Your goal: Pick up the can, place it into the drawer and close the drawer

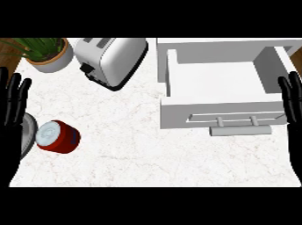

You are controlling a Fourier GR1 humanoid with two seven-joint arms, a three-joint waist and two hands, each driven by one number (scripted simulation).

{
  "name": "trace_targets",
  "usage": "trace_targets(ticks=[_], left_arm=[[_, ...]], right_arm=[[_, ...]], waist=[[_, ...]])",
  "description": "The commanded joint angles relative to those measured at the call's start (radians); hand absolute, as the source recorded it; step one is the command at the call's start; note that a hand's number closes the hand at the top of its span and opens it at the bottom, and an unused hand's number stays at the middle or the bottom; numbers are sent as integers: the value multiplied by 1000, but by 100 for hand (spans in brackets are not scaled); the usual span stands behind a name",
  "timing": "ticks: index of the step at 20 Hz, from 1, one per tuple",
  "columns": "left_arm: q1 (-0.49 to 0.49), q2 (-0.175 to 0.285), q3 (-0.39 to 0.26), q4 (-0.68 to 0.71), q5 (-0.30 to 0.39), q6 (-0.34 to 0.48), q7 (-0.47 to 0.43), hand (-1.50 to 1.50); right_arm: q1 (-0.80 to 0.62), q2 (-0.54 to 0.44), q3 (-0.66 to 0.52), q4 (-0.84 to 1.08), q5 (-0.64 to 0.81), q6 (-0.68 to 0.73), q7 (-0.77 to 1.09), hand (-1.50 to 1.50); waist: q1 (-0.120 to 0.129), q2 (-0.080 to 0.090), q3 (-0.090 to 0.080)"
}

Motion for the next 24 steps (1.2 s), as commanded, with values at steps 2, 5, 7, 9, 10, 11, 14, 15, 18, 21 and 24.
trace_targets(ticks=[2,5,7,9,10,11,14,15,18,21,24], left_arm=[[8,69,37,1,186,-172,-50,-150],[16,103,-20,-9,321,-322,-61,-150],[104,176,-3,102,246,-307,93,-150],[114,206,3,79,300,-344,141,-150],[144,221,30,104,323,-375,116,-150],[169,258,71,29,397,-392,179,-150],[130,290,141,52,463,-422,215,-150],[173,281,157,106,426,-490,103,-150],[201,292,193,-5,491,-475,212,-150],[142,228,178,34,454,-443,237,-150],[83,273,237,140,519,-468,250,-150]], right_arm=[[44,-4,-13,0,32,-4,-30,-150],[18,-22,-27,-17,29,-5,5,-150],[95,-3,-26,65,32,-34,148,-150],[94,-7,-24,55,39,-39,181,-150],[86,-14,-34,45,28,-37,211,-150],[94,-13,-44,42,44,-57,236,-150],[84,-48,-86,-4,-12,-21,287,-150],[61,-15,-56,95,43,-45,214,-150],[230,6,-36,-39,12,-2,184,-150],[164,9,-44,4,34,-16,198,-150],[270,-25,-87,-51,-38,62,153,-150]], waist=[[31,-17,-5],[29,-17,-6],[26,-1,-7],[33,-14,-5],[36,-15,-6],[43,-18,-5],[33,-18,-5],[37,-17,-5],[32,-18,-4],[32,-17,-5],[26,-17,-5]])
